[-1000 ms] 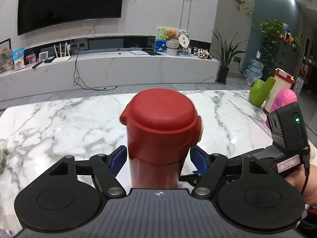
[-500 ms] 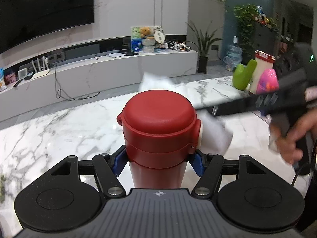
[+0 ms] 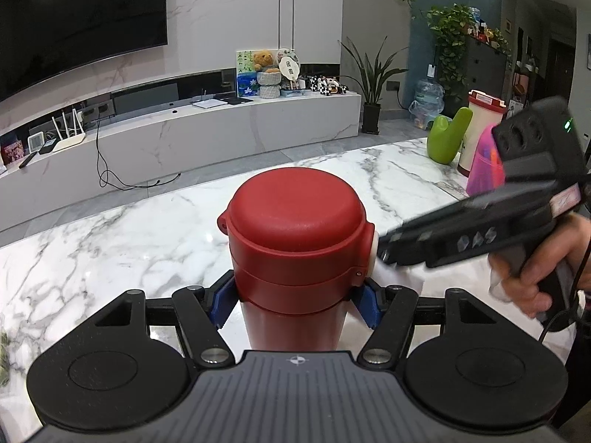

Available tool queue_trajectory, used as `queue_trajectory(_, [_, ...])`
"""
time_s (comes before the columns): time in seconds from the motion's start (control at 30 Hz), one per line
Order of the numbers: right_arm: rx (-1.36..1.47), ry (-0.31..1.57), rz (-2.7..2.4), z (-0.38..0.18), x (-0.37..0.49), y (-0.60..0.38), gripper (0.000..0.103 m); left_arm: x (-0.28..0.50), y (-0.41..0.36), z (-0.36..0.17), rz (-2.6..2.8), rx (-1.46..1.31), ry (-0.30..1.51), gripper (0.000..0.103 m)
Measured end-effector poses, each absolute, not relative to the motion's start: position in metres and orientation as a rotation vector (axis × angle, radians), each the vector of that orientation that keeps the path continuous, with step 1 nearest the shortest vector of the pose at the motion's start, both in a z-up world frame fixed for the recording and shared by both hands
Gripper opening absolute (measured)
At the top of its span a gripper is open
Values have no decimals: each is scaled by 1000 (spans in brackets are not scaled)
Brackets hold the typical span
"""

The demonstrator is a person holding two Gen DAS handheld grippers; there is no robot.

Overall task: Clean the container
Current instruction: 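Wipe the bottle's side near the white button with the towel in the right gripper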

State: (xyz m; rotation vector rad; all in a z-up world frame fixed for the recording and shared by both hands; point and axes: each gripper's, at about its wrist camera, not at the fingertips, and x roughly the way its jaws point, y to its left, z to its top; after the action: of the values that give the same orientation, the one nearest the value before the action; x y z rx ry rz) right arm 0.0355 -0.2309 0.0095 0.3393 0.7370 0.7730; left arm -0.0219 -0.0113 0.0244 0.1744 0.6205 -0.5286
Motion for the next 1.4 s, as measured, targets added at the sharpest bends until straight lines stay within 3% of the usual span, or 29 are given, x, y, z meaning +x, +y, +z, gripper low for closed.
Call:
queue_trajectory(0.5, [287, 930, 687, -36, 45, -212, 18, -15, -14, 30, -517, 172, 629, 63])
queue_trajectory(0.63, [281, 936, 679, -35, 45, -208, 18, -18, -20, 32, -449, 198, 623, 76])
queue_trajectory(0.8, [274, 944, 663, -35, 41, -207, 18, -24, -24, 31, -374, 164, 660, 75])
queue_trajectory(0.9, [248, 955, 655, -31, 37, -202, 18, -27, -25, 33, -369, 158, 662, 68])
queue_trajectory(1.13, [192, 979, 688, -26, 23, -193, 18, -26, -20, 38, -383, 150, 636, 64])
queue_trajectory(1.4, [281, 871, 665, -8, 33, -212, 18, -19, -6, 33, -461, 178, 617, 63])
